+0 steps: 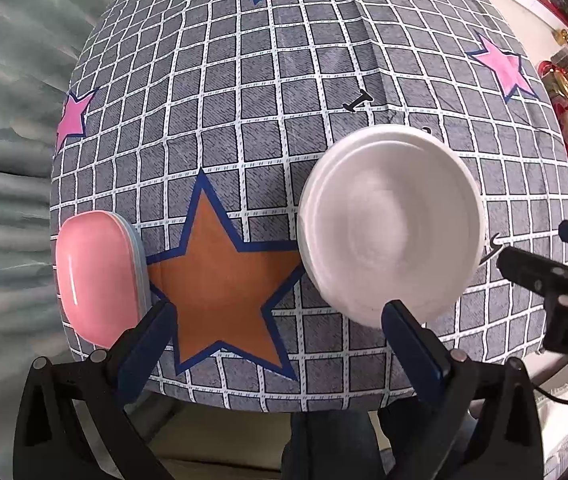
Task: Organize plates and bowls
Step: 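Move the left gripper to the rim of the white bowl stack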
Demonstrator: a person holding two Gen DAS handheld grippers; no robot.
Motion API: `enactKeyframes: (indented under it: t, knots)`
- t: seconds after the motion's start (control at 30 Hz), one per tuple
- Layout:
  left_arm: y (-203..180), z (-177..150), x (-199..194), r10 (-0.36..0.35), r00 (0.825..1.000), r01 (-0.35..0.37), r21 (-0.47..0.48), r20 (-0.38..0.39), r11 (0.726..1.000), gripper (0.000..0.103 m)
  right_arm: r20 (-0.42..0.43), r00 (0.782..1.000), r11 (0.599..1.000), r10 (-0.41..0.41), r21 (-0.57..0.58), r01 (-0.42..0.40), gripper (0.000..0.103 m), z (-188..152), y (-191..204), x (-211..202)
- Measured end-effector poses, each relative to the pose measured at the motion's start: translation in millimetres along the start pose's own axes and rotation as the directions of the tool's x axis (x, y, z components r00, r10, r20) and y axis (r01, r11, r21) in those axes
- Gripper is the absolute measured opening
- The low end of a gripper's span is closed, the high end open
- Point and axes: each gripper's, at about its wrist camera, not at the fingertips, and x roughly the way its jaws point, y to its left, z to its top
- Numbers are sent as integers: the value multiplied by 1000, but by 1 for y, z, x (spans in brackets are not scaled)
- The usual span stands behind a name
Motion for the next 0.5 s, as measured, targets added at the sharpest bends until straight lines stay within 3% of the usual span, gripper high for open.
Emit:
enactKeyframes:
  t: [0.3,0.5]
  knots:
    - [8,9,11,-25,1000,25,51,-2,998,103,7,1000,998,-17,63,16,101,0,5,0]
    - [19,32,17,-53,998,49,95,45,994,103,17,998,991,-53,122,51,101,-1,10,17]
